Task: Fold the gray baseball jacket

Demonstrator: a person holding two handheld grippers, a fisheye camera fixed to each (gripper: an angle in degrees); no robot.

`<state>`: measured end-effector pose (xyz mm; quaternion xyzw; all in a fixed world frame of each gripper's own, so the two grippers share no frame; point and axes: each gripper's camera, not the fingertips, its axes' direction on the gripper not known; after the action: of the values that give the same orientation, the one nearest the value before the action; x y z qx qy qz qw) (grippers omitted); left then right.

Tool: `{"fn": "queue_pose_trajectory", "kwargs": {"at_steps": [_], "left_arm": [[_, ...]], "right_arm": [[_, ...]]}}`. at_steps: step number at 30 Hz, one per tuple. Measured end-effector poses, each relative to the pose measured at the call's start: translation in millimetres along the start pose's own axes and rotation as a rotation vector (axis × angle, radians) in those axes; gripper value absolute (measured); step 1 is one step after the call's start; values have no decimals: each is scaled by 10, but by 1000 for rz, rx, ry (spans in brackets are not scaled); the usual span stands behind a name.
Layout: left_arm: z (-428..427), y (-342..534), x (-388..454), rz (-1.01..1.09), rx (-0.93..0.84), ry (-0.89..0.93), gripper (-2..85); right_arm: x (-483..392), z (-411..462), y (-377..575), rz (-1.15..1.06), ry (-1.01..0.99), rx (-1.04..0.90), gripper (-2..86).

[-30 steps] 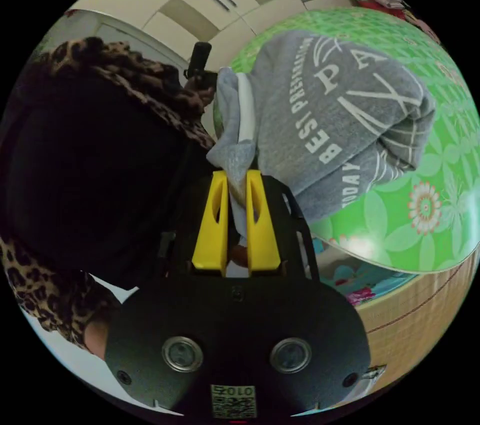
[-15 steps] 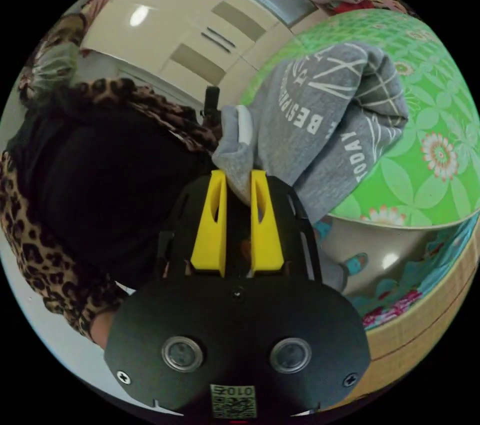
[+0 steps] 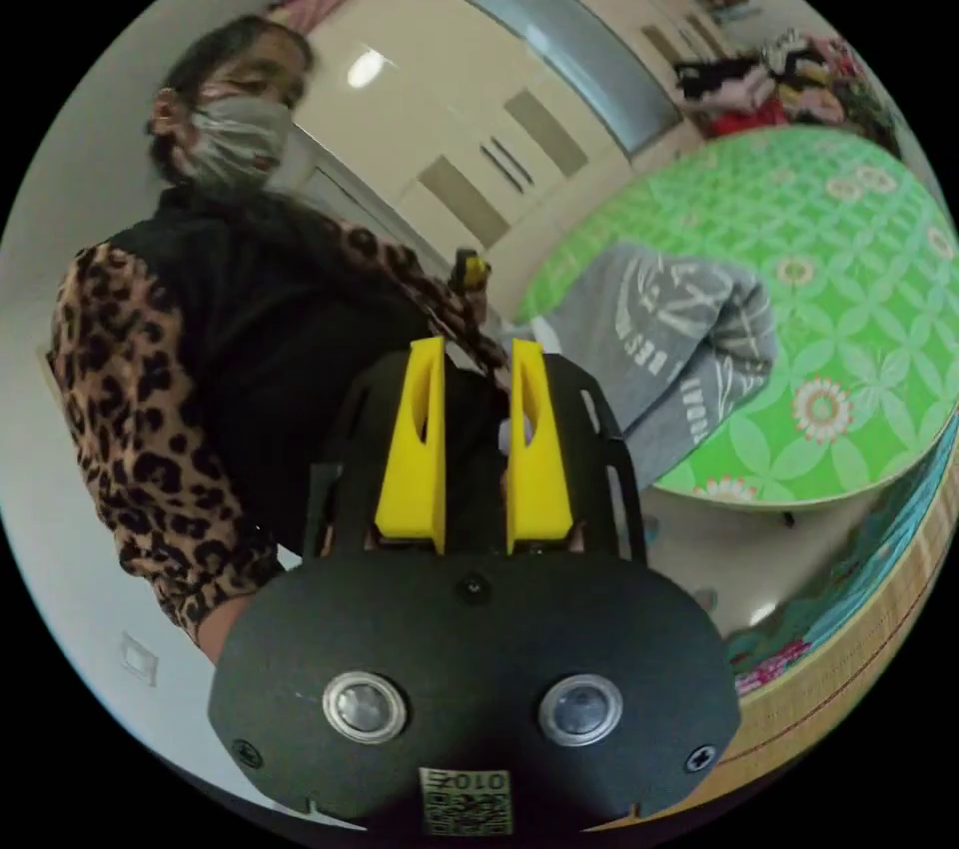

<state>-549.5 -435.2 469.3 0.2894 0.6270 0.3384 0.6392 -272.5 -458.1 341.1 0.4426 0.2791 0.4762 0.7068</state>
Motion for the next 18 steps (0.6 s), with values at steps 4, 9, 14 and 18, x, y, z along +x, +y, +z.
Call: {"fn": "queue_pose_trajectory", "kwargs": {"at_steps": [4, 9, 14, 18], "left_arm": [[762, -306, -164, -28, -188, -70, -2], [2003, -224, -589, -111, -616, -128, -2], [2214, 17, -771, -106, -736, -219, -3], [2201, 103, -789, -62, -676, -214, -4]], "right_arm": [[556, -183, 260, 450, 233, 8, 49], [821, -69, 90, 453, 159, 162, 66], [1149, -145, -221, 529, 259, 135, 47], [1144, -273, -177, 526, 80, 156, 62]]}}
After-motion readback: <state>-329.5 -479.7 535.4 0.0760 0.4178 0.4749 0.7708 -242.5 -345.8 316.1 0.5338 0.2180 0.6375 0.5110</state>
